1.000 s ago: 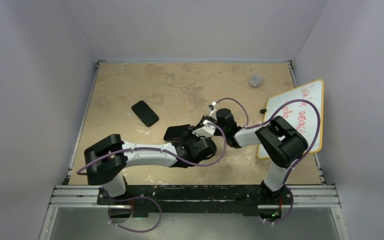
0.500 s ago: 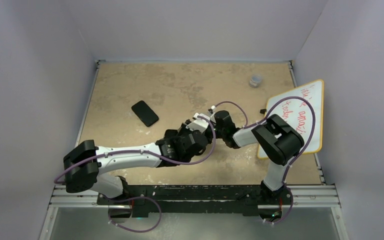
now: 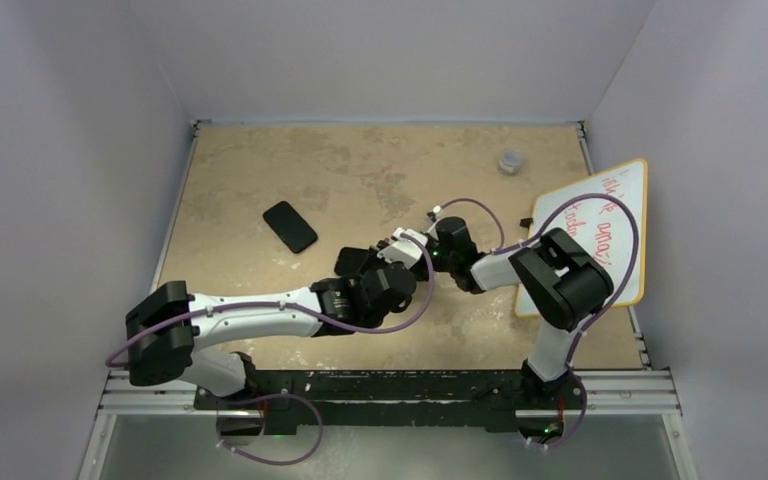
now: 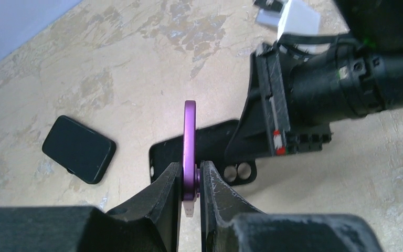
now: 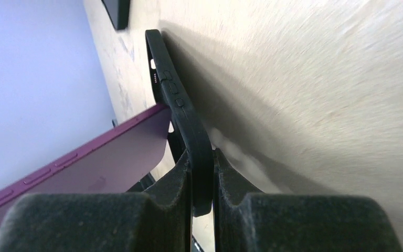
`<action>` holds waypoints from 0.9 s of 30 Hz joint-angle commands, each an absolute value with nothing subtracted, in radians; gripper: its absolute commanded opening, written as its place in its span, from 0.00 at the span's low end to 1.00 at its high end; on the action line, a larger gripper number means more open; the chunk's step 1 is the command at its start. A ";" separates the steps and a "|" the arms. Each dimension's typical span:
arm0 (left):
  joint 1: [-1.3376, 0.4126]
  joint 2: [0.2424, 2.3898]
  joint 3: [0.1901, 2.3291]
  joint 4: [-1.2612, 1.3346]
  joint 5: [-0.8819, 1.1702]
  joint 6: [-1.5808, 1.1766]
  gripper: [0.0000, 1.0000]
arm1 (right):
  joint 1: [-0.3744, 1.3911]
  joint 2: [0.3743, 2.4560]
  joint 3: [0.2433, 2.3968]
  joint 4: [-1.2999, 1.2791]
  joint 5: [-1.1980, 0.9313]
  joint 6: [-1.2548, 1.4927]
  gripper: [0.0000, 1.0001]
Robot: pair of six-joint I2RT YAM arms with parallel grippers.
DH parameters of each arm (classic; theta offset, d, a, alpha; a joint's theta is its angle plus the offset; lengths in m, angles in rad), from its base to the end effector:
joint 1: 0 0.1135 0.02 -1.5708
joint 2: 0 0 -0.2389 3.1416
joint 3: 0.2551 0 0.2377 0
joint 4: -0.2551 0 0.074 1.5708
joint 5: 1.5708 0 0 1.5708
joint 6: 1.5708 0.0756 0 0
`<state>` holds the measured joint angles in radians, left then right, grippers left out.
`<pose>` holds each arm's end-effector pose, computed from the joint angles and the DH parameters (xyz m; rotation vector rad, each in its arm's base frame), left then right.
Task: Take the phone out of the phone case
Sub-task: Place the phone case at the center of the board.
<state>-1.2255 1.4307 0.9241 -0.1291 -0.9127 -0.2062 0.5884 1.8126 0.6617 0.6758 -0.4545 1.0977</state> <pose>0.1624 -0.2749 0.2195 0.5121 1.8744 0.0737 0.2743 0.2229 0.0950 0.2691 2.3402 1.4214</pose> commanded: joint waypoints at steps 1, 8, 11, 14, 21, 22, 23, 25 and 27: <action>-1.233 1.349 0.931 -0.089 -0.958 -0.158 0.00 | 0.502 1.736 0.659 0.647 -0.362 1.060 0.00; -1.251 1.312 0.862 -0.027 -0.975 -0.087 0.00 | 0.371 1.671 0.614 0.638 -0.305 1.060 0.00; -1.263 1.307 0.825 0.053 -0.971 -0.025 0.00 | 0.336 1.629 0.585 0.609 -0.232 1.065 0.00; -1.271 1.311 0.793 0.114 -0.947 0.052 0.00 | 0.323 1.587 0.560 0.565 -0.163 1.066 0.05; -1.272 1.328 0.718 0.310 -0.860 0.226 0.00 | 0.322 1.488 0.500 0.453 -0.008 1.049 0.45; -1.272 1.337 0.713 0.337 -0.847 0.251 0.00 | 0.323 1.475 0.496 0.437 -0.004 1.041 0.54; -1.272 1.349 0.711 0.361 -0.835 0.273 0.00 | 0.323 1.462 0.493 0.414 0.004 1.031 0.59; -1.272 1.379 0.709 0.401 -0.810 0.313 0.00 | 0.323 1.433 0.485 0.374 0.028 1.009 0.66; -1.272 1.413 0.711 0.428 -0.808 0.344 0.00 | 0.323 1.398 0.478 0.348 0.048 0.984 0.69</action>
<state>-1.2659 1.3712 0.7082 0.2531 -0.8391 0.2131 0.3241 1.4628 0.4908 0.4351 -0.0414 1.0382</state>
